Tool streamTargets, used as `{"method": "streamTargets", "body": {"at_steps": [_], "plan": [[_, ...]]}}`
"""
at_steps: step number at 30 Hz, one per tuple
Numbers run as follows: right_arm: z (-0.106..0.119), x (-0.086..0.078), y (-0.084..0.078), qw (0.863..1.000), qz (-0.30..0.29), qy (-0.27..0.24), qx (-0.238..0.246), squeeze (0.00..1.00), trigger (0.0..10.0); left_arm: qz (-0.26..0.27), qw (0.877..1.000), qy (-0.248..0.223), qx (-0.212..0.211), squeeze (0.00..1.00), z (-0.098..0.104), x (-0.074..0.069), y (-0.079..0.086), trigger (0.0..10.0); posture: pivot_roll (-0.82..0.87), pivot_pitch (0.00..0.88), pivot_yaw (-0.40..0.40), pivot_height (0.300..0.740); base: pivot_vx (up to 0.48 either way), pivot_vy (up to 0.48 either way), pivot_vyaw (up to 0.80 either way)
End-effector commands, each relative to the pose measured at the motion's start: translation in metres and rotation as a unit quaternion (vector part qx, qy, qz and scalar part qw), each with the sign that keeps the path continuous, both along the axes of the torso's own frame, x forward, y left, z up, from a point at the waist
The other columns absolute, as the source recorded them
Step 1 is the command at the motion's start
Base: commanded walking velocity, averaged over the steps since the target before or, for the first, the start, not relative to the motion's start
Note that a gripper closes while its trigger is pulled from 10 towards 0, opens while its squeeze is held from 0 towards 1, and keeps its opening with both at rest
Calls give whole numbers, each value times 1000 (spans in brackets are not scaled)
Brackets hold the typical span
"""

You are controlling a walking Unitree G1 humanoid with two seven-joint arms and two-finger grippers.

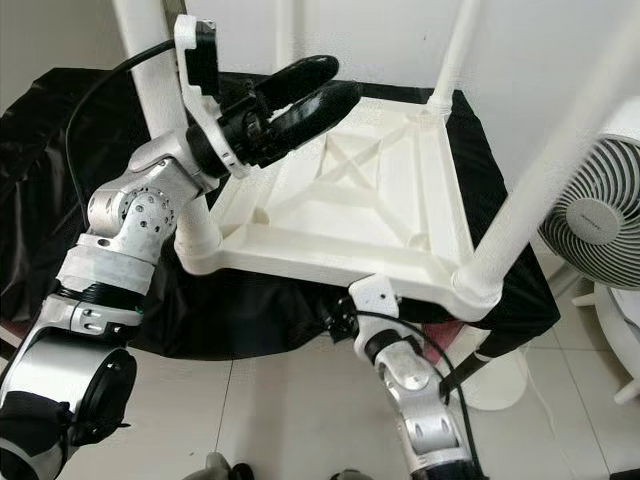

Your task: Building children table

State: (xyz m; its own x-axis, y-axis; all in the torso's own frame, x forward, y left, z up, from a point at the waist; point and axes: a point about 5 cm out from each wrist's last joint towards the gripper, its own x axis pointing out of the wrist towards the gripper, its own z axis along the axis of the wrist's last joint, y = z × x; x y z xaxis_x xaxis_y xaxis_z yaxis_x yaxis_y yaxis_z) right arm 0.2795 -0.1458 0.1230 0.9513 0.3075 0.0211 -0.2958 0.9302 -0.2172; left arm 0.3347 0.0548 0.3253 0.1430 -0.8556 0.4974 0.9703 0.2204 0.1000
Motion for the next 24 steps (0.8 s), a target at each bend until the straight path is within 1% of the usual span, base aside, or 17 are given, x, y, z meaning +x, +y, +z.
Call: {"method": "streamTargets", "body": {"at_steps": [1, 3, 8, 9, 10, 11, 12, 13, 14, 16, 17, 18, 19, 21, 22, 23, 24], "plan": [[19, 3, 1, 999, 4, -47, 1, 0, 10000, 7, 1000, -2, 6, 0, -3, 1, 1, 10000, -129, 100, 24, 740, 0, 0, 0], [18, 4, 0, 999, 2, -47, -1, 0, 10000, 31, 999, 1, 21, 0, -6, 4, -2, 10000, -127, 101, 23, 740, 0, 0, 0], [18, 3, 2, 999, 4, -46, -2, 0, 10000, 135, 981, -46, 131, 0, -22, 14, -7, 10000, -127, 101, 23, 740, 0, 0, 0], [19, 3, 3, 999, 6, -49, -3, 0, 10000, 175, 966, -70, 180, 0, -29, 18, -8, 10000, -126, 101, 24, 740, 0, 0, 0], [19, 3, 3, 999, 6, -49, -3, 0, 10000, 175, 966, -70, 180, 0, -29, 18, -8, 10000, -126, 101, 24, 740, 0, 0, 0], [20, 4, 3, 998, 8, -54, -8, 0, 10000, 204, 948, -99, 223, 0, -34, 21, -7, 10000, -126, 101, 24, 740, 0, 0, 0], [20, 4, 3, 998, 8, -54, -8, 0, 10000, 204, 948, -99, 223, 0, -34, 21, -7, 10000, -126, 101, 24, 740, 0, 0, 0], [21, 4, 4, 998, 13, -60, -18, 0, 10000, 224, 926, -129, 275, 0, -42, 21, -6, 10000, -123, 101, 25, 740, 0, 0, 0], [22, 4, 4, 997, 17, -66, -26, 0, 10000, 214, 906, -161, 328, 133, -51, 16, -6, 10000, -123, 101, 25, 740, 0, 0, 0], [22, 4, 4, 997, 17, -66, -26, 0, 10000, 214, 906, -161, 328, 133, -51, 16, -6, 10000, -123, 101, 25, 740, 0, 0, 0], [22, 4, 3, 997, 18, -67, -25, 0, 10000, 179, 890, -183, 378, 624, -63, 8, -5, 10000, -114, 100, 22, 740, 0, 0, 0], [22, 4, 3, 997, 18, -67, -25, 0, 10000, 179, 890, -183, 378, 624, -63, 8, -5, 10000, -114, 100, 22, 740, 0, 0, 0], [21, 4, 3, 997, 19, -67, -23, 0, 10000, 133, 878, -200, 413, 941, -73, -3, -3, 10000, -111, 101, 22, 740, 0, 0, 0], [20, 3, 3, 997, 18, -66, -20, 0, 10000, 99, 870, -212, 434, 976, -79, -11, -1, 10000, -105, 98, 22, 740, 0, 0, 0], [20, 3, 3, 997, 18, -66, -20, 0, 10000, 99, 870, -212, 434, 976, -79, -11, -1, 10000, -105, 98, 22, 740, 0, 0, 0], [18, 2, 3, 998, 18, -64, -15, 0, 10000, 71, 865, -218, 447, 839, -83, -16, 1, 10000, -104, 97, 23, 740, 0, 0, 0], [16, 0, 3, 998, 19, -60, -13, 0, 10000, 48, 858, -224, 461, 0, -87, -19, 3, 10000, -104, 97, 23, 740, 0, 0, 0]]}}
